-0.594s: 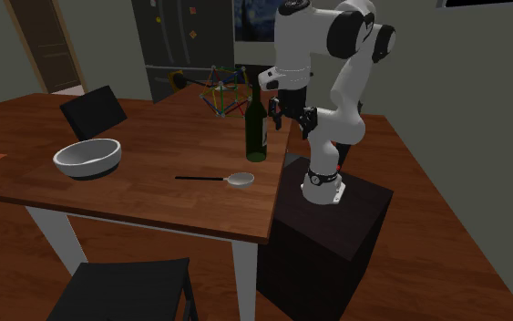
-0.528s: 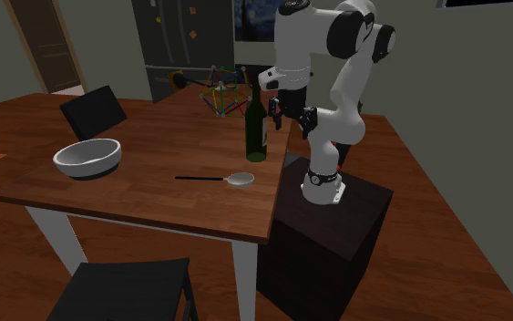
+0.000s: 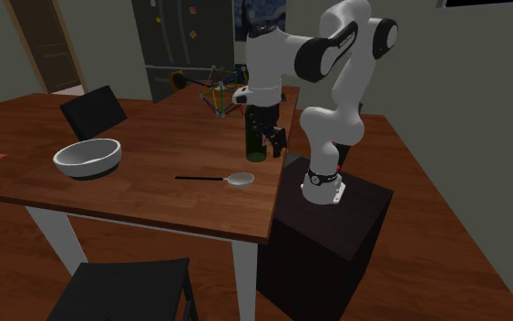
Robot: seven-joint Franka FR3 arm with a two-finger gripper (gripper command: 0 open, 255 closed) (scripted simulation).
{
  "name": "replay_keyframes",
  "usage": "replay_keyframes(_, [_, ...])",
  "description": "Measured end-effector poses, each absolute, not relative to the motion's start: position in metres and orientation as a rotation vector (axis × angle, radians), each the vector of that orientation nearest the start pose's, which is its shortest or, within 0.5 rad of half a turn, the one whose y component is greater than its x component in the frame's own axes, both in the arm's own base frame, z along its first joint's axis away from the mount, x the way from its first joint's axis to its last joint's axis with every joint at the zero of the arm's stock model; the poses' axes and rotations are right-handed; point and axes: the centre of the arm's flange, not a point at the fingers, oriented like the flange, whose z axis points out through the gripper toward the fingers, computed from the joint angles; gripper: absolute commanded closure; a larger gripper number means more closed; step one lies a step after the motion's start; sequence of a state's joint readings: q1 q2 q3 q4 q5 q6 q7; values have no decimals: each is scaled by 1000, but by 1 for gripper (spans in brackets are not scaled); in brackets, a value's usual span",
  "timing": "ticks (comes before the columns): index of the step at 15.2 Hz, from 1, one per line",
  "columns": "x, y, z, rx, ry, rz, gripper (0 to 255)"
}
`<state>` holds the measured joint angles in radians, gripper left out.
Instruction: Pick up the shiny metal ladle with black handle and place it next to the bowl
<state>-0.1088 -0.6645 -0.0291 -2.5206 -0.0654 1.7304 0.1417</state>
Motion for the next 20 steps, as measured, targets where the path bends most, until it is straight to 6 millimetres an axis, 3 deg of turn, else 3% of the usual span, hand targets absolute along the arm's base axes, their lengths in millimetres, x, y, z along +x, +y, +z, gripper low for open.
replay_keyframes(8, [365, -130, 432, -3005, 964, 9, 0])
replay_keyframes(17, [371, -225, 380, -2711, 1528, -200, 0])
replay_keyframes(20, [371, -235, 362, -2677, 1578, -221, 0])
